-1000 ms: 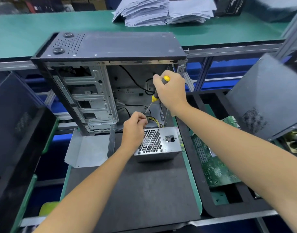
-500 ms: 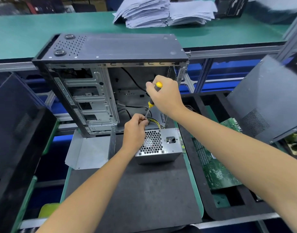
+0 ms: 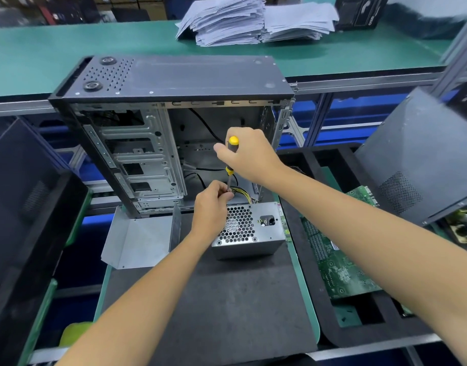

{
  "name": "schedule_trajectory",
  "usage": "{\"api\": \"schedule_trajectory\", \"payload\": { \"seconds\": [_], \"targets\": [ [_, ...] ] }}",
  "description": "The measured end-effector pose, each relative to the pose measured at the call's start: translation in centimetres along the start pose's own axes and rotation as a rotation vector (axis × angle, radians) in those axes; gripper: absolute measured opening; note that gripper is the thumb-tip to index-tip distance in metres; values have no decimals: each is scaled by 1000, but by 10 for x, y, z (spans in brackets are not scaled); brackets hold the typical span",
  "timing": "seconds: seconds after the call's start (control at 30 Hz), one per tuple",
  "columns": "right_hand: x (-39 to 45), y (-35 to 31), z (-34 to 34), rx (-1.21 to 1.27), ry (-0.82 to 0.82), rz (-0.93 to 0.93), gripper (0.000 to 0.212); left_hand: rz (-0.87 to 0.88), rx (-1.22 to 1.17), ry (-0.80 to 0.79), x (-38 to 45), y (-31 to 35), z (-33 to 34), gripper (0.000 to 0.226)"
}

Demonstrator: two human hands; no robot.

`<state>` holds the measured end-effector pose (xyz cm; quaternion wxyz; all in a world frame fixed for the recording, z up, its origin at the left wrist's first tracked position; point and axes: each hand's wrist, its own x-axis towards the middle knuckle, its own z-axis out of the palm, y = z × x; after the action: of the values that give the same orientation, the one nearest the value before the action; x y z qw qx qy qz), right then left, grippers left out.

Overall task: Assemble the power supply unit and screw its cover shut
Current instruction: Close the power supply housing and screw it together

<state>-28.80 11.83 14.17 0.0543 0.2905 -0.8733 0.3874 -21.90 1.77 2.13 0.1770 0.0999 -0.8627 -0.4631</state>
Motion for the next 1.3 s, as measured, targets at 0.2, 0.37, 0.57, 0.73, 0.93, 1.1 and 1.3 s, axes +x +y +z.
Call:
{"api": "schedule_trajectory", "payload": {
  "seconds": [0.2, 0.37, 0.57, 0.73, 0.93, 1.1, 1.3],
  "targets": [
    [-7, -4, -2, -23, -13, -28, 33, -30, -19, -53, 2, -2, -2, 13],
    [-7, -1, -9, 3, 31, -15, 33, -153, 143, -229, 6, -6, -8, 55],
    [-9, 0, -13, 3, 44, -10, 31, -251, 239, -345, 11, -2, -12, 66],
    [-10, -2, -15, 0, 71, -6, 30, -358, 107, -374, 12, -1, -14, 60],
    [-14, -5, -20, 40, 74, -24, 31, -642, -195, -420, 12, -11, -24, 57],
    [-17, -5, -12, 37, 48, -29, 32, -700, -471, -495, 6, -13, -32, 50],
    [-12, 10, -7, -68, -82, 1, 34, -587, -543, -676, -8, -22, -46, 32]
  ]
}}
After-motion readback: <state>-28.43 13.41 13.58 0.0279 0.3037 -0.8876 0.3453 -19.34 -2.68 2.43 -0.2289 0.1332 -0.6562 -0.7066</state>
